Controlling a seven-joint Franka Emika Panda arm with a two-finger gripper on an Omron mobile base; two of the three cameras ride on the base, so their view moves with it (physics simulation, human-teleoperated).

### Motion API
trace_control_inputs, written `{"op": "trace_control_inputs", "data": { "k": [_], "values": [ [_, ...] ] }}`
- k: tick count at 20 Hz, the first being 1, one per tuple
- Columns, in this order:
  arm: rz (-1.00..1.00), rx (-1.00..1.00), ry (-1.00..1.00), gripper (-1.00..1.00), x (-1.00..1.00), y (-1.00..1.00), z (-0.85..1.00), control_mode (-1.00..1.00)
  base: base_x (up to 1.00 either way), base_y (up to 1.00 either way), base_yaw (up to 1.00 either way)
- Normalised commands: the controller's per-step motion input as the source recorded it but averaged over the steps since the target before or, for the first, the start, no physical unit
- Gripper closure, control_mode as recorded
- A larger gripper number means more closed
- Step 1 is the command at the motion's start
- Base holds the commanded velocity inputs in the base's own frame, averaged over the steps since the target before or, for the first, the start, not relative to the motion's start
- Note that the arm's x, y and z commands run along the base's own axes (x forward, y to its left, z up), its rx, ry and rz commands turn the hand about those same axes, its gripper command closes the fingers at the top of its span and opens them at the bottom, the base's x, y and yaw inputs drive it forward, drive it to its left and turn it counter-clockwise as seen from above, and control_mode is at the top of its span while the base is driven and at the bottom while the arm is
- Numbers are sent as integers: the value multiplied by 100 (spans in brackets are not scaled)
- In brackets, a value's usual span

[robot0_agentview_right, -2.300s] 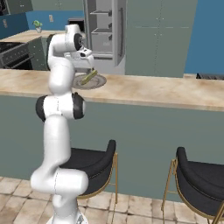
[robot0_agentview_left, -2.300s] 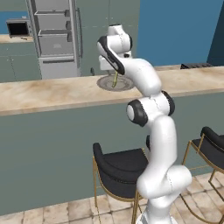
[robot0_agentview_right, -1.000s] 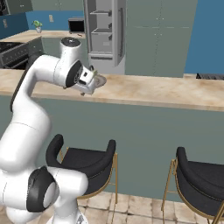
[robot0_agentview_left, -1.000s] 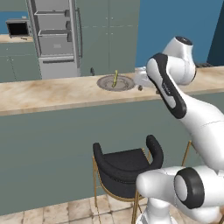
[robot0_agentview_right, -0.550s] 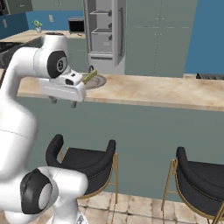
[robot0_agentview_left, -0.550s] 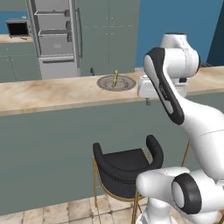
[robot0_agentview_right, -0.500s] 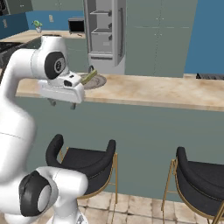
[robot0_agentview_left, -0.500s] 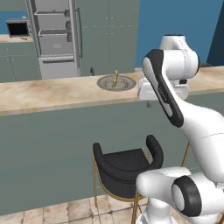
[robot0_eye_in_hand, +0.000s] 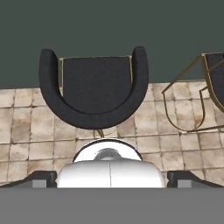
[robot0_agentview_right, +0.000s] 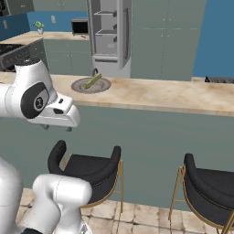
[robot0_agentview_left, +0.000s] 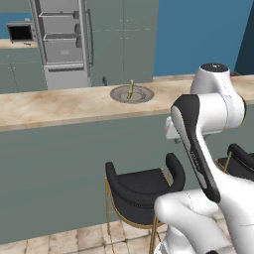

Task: Retrieve the butter from the fridge and place it on a plate on the dining table. Then retrieve the butter knife by the fridge and place it near the plate.

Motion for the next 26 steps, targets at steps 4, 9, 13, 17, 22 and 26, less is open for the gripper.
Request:
{"op": "trace_control_inputs", "data": {
  "k": [4,9,13,17,22,26],
  "values": [
    [3,-1,-12,-100,-34,0,-3,-100,0,0,0],
    [0,0,1,-100,0,0,-1,-100,0,0,0],
    [0,0,0,-100,-11,0,0,-100,0,0,0],
    [-3,0,0,-100,-25,-4,-1,100,-30,-16,-7],
    [0,0,0,-100,0,0,0,100,-98,-80,-10],
    [0,0,0,-100,0,0,0,100,-76,-100,-11]
  ]
}}
